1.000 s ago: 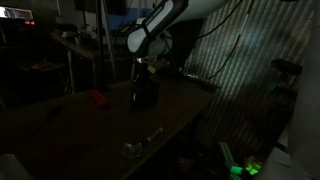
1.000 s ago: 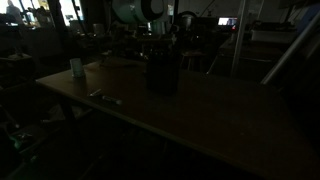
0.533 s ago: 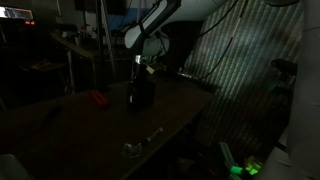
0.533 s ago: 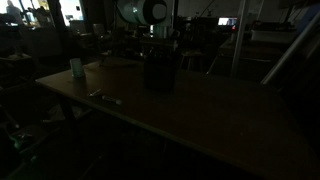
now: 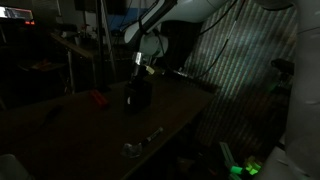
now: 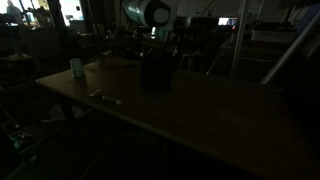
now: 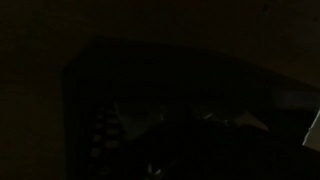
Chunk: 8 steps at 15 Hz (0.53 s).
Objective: Put the white towel inside the black object on the right
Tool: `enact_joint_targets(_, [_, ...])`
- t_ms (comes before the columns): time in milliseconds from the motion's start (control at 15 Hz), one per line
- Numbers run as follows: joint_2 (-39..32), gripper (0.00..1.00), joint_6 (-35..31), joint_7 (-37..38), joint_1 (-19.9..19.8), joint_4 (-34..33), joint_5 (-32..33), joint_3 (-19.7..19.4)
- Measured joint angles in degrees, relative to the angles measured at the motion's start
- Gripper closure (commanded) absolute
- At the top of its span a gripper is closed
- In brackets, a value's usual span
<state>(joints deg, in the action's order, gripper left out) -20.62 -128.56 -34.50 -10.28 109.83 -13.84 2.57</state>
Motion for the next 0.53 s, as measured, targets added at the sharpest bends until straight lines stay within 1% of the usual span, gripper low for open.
enact_joint_targets(67, [0.0,0.64,0.2,-0.1,0.0,0.0,0.0,0.0])
enact_joint_targets(267, [0.9,0.41,0.5,-0.2,0.0,0.2,0.0,0.0])
enact_joint_targets(467, [3.2,0.18,0.6,-0.1,0.2,1.1,1.1,0.0])
enact_joint_targets(533, [4.3,0.24,0.6,-0.1,0.4,1.7,1.6,0.0])
